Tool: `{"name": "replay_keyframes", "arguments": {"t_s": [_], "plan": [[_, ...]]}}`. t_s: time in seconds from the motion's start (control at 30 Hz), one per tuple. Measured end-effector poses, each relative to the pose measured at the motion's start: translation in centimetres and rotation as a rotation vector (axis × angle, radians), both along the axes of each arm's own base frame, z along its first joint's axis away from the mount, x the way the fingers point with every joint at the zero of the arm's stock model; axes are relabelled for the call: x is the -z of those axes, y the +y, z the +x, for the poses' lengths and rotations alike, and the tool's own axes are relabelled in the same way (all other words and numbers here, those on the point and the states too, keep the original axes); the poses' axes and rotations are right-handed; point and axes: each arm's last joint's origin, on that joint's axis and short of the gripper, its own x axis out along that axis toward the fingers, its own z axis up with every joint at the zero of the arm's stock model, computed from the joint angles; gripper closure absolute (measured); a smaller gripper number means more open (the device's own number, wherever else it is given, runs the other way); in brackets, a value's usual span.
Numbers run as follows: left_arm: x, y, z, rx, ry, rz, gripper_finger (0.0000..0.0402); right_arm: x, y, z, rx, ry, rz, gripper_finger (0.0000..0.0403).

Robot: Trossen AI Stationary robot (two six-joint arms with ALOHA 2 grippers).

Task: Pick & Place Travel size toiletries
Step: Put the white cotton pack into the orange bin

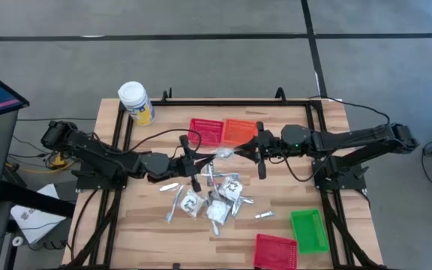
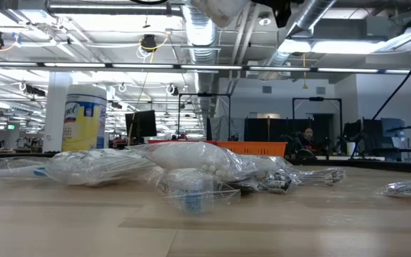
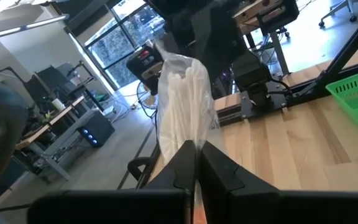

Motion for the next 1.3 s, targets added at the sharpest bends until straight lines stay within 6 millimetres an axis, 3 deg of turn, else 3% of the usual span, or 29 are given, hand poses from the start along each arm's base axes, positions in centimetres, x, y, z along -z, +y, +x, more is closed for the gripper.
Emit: {"name": "replay_keyframes", "arguments": {"t_s": [0.07, 0.17, 0.43, 0.73, 1.07, 1.2, 1.3], "plan": [[0.0, 0.0, 0.0, -0.001, 0.000, 0.000, 0.0395, -0.1, 0.0, -0.1, -0.003, 0.000, -0.015, 0.0396], [0.0, 0.1, -0.1, -0.051, 0.000, 0.005, 0.0381, -0.1, 0.0, -0.2, -0.003, 0.003, -0.018, 0.0392], [-0.4, 1.0, -0.8, -0.377, -0.018, 0.026, 0.0302, 0.3, -0.4, -0.8, 0.122, 0.062, -0.054, 0.0401], [-0.6, 1.3, -1.1, -0.420, -0.051, -0.006, 0.0214, 0.7, -1.7, -1.1, 0.237, 0.130, -0.105, 0.0402], [-0.6, 1.3, -0.8, -0.304, -0.061, -0.038, 0.0201, 3.1, -5.4, -2.2, 0.447, 0.305, -0.095, 0.0403], [0.1, 2.2, -0.5, -0.212, -0.058, -0.086, 0.0210, 3.5, -6.2, -2.3, 0.400, 0.316, -0.061, 0.0403], [0.8, 3.4, -0.4, -0.206, -0.048, -0.108, 0.0219, 3.5, -5.5, -2.1, 0.306, 0.313, -0.088, 0.0403]]}}
